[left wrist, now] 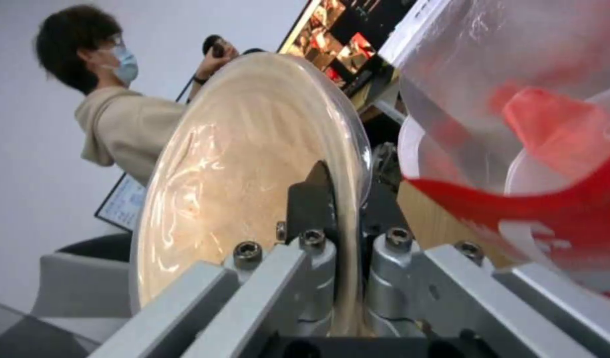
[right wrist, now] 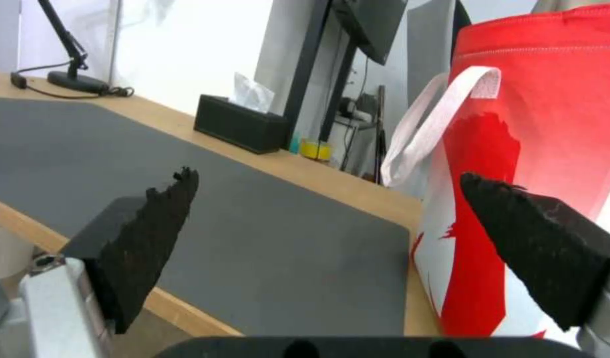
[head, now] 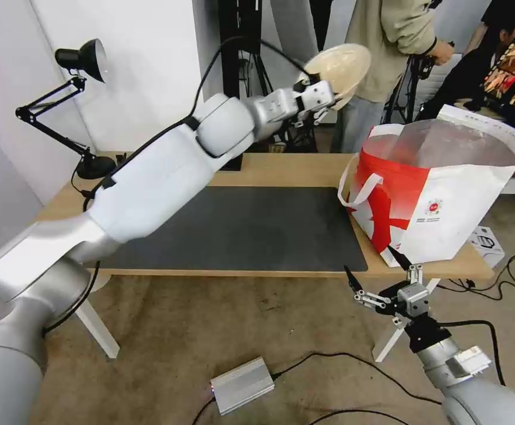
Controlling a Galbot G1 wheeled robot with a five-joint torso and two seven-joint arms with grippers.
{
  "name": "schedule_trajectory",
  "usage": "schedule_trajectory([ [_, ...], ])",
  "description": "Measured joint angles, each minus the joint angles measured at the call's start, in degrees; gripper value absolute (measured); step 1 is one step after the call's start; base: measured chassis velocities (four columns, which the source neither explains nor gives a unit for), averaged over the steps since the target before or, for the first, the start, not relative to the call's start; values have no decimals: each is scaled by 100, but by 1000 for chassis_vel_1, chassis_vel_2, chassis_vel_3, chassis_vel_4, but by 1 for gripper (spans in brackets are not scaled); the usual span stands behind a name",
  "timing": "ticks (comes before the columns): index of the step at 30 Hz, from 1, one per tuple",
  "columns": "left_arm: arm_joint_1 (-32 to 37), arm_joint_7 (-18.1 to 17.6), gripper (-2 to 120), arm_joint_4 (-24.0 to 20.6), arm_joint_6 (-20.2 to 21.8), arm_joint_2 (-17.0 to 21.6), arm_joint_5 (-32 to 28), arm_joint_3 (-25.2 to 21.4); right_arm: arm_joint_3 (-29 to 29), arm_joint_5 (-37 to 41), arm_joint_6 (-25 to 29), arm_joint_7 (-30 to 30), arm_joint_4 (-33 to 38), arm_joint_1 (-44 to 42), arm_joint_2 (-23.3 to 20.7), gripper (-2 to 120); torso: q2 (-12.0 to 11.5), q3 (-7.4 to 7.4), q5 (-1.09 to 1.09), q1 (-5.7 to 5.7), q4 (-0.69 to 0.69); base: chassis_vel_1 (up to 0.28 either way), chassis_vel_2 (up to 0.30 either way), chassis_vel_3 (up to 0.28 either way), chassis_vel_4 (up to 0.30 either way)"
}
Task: Pick up the trash from the table and place it into the takeout bag.
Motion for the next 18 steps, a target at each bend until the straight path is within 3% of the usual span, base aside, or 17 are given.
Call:
schedule_trajectory([
  [1,-57,-31,1,123,-5,-175,16,84,0,0,0,0,0,0,0,100,0,0,-1,0,0,0,0,0,0],
  [12,-240,-79,1,674,-281,-689,253,325,0,0,0,0,0,0,0,100,0,0,-1,-1,1,0,0,0,0],
  [18,-309,-50,1,1105,-555,-1153,664,377,0,0,0,0,0,0,0,100,0,0,0,-1,1,0,0,0,0],
])
